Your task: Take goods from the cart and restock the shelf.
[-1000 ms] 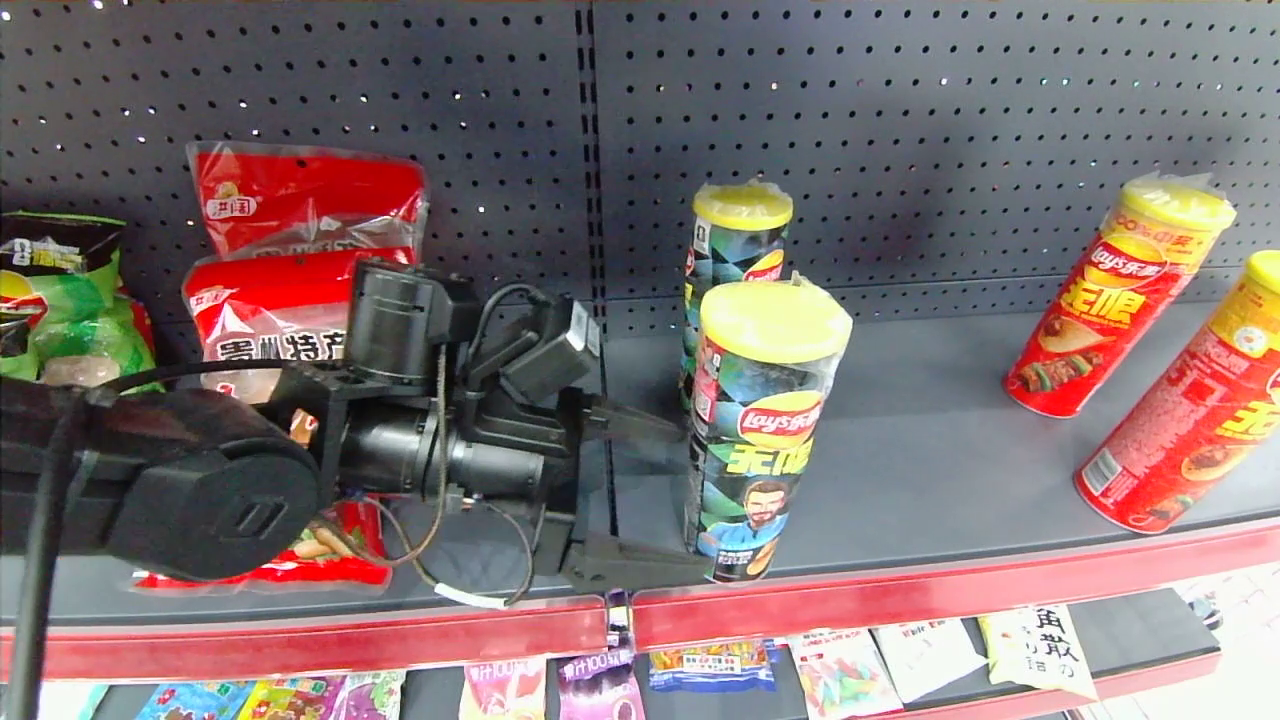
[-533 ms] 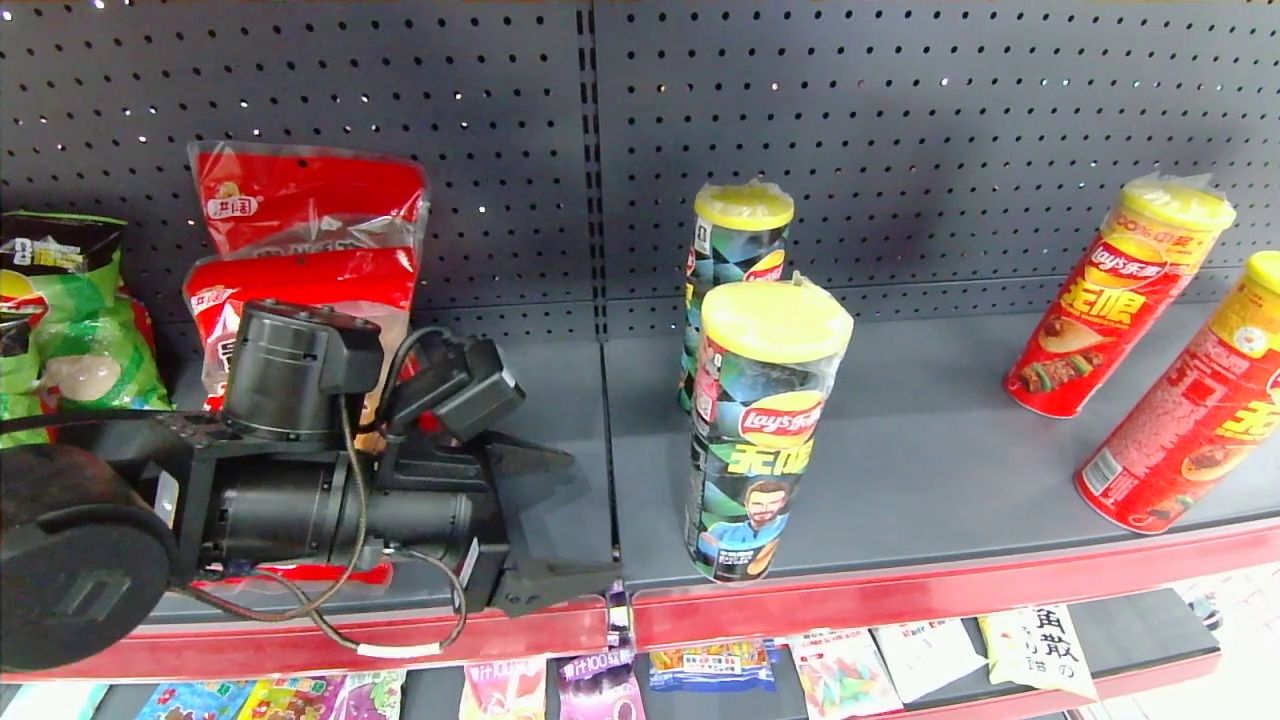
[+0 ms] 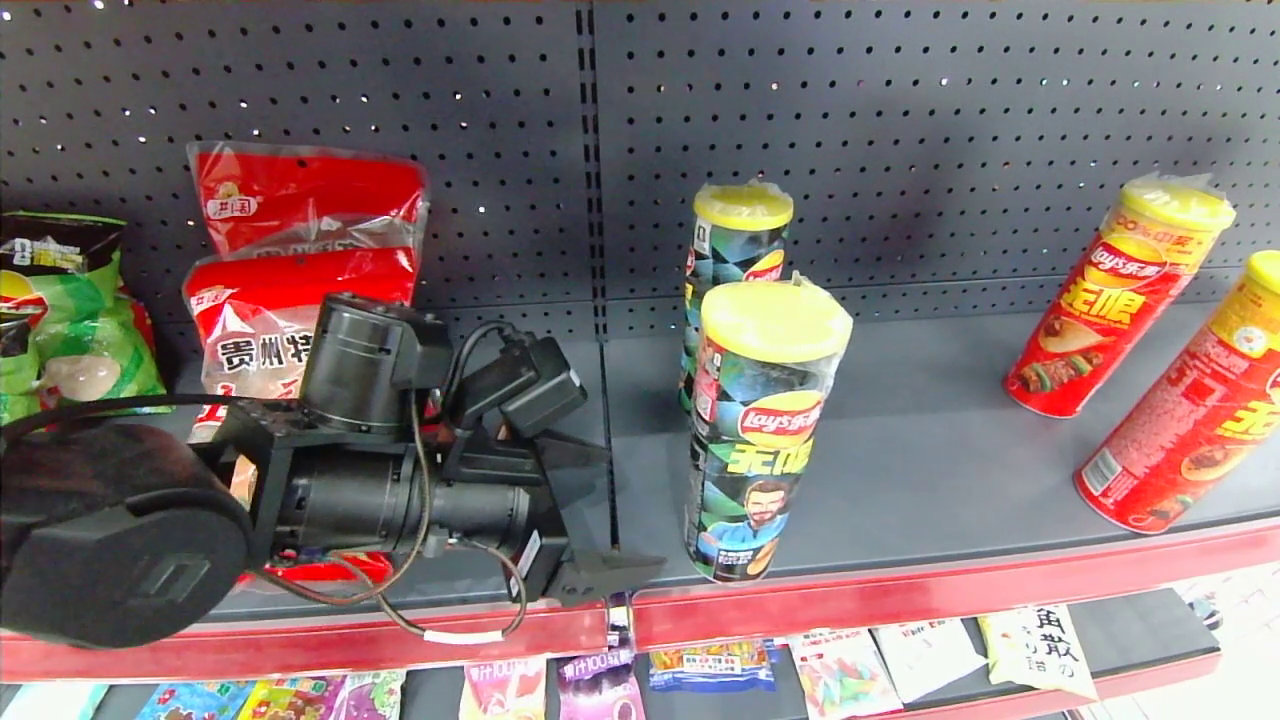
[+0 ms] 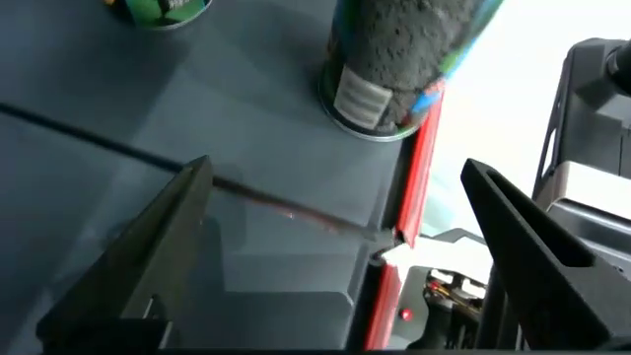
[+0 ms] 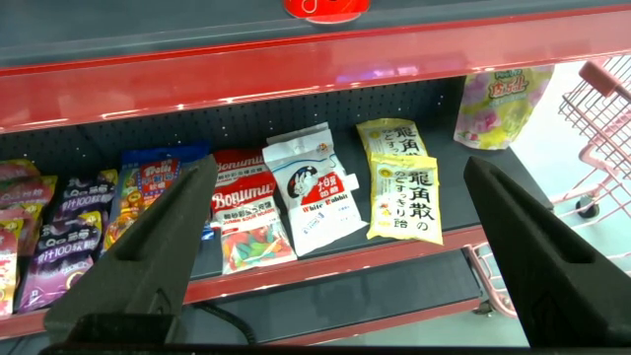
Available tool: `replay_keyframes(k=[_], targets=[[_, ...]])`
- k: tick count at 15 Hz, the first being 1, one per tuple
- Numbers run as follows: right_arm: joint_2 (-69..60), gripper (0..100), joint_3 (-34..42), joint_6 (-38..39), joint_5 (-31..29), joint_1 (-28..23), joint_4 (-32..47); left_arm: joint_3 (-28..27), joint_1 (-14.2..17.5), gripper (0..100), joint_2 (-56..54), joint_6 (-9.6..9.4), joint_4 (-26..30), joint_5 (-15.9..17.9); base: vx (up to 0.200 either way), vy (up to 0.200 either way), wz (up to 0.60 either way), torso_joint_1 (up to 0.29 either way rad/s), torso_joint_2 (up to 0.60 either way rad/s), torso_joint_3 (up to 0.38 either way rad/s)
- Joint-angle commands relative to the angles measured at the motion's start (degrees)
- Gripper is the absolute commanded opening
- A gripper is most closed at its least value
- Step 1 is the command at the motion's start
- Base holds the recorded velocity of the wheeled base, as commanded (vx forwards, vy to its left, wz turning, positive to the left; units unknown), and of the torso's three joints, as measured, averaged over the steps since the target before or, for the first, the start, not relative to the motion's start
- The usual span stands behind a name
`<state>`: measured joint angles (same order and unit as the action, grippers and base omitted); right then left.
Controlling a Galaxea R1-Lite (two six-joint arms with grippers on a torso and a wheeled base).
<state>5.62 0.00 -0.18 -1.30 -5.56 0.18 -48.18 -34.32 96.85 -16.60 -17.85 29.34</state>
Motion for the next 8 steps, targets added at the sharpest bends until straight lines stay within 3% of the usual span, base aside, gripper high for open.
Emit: replay_keyframes(k=[1, 8], targets=[[0.09, 100, 0.0, 0.01, -0.01, 0.02, -0.01, -1.22, -0.75, 100, 2.37, -0.01, 0.01, 0.01, 0.0, 0.0, 0.0, 0.0, 0.0, 0.0], [0.09, 100, 0.0, 0.01, -0.01, 0.02, -0.01, -3.68, -0.93, 100, 4.75, -0.27, 0.62, -0.87, 0.0, 0.0, 0.0, 0.0, 0.0, 0.0]])
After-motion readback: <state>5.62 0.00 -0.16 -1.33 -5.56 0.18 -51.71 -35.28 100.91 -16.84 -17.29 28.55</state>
